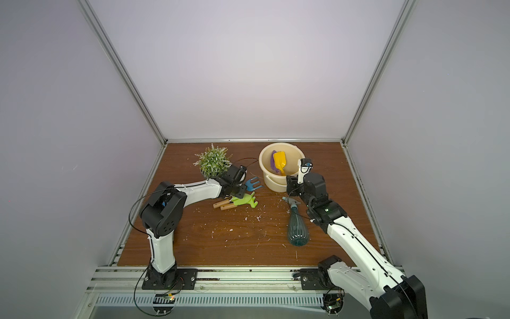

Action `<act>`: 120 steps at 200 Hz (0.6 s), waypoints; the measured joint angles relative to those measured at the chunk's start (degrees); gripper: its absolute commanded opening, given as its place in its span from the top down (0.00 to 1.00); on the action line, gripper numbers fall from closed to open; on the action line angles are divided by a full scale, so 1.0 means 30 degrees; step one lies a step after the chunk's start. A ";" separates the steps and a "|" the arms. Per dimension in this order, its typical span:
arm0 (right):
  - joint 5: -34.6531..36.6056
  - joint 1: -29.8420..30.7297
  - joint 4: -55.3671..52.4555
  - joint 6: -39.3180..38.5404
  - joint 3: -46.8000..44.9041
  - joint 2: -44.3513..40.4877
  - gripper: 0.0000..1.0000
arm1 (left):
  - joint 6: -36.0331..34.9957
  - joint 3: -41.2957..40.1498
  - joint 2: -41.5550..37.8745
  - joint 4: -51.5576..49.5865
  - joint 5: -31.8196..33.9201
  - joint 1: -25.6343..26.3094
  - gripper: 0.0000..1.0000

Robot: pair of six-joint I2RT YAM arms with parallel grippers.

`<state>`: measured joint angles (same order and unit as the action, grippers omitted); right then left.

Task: Organize the gardening tools
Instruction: Pick up the gardening tool from the center of the board.

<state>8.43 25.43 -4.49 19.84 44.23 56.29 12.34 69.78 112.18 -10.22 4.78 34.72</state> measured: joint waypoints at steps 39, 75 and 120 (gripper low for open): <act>0.0007 0.0000 0.0000 0.0066 0.0000 0.0000 0.48 | -0.0189 0.0233 0.0168 -0.0036 -0.0233 0.0000 0.58; 0.0022 0.0000 0.0007 0.0073 0.0000 0.0000 0.48 | -0.0517 0.0299 0.0189 -0.0102 -0.0372 0.0000 0.72; 0.0066 0.0000 0.0058 0.0204 -0.0022 0.0000 0.48 | -0.0561 0.0597 0.0182 -0.0627 -0.0459 0.0000 0.88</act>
<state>8.62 25.43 -4.32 20.45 44.16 56.29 10.66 71.57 112.73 -12.10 3.40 34.72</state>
